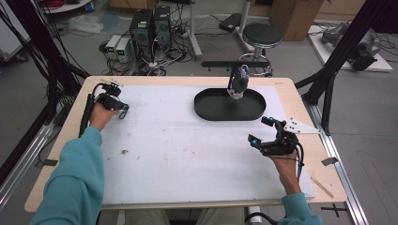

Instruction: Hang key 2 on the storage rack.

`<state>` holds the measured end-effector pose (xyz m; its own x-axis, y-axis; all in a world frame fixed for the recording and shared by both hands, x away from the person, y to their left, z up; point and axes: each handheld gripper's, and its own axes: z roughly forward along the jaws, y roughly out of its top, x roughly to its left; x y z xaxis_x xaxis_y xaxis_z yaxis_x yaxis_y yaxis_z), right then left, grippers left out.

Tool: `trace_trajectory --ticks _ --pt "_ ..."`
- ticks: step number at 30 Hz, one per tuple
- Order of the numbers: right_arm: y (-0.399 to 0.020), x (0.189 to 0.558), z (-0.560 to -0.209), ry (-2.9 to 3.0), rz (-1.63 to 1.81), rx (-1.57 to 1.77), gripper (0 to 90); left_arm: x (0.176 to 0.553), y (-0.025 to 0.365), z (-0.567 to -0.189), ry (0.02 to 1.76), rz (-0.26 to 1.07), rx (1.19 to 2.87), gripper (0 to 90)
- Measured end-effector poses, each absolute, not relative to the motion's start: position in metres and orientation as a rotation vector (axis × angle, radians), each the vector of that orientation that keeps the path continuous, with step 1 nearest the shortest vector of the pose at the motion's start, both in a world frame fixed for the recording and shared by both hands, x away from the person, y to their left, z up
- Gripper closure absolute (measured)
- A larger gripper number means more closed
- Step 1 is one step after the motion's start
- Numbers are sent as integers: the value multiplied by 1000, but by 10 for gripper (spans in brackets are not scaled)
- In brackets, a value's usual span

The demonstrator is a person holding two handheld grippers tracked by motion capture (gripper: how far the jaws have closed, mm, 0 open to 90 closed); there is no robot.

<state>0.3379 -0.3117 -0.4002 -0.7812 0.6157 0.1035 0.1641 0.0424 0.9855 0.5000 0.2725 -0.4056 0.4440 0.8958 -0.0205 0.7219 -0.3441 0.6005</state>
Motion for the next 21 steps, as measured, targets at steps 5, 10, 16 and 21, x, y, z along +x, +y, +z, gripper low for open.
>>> trace_trajectory --ticks 5,10,16,21 --pt "-311 339 -400 1980 1799 794 6 491 269 -390 1253 406 2127 883" --pt "-308 341 -399 1990 1807 798 7 479 264 -372 1151 362 2073 884" --pt "-301 345 -386 2004 1817 750 6 461 254 -349 1033 340 2019 884" --pt "-294 350 -373 2017 1824 708 7 443 246 -331 925 325 1949 884"
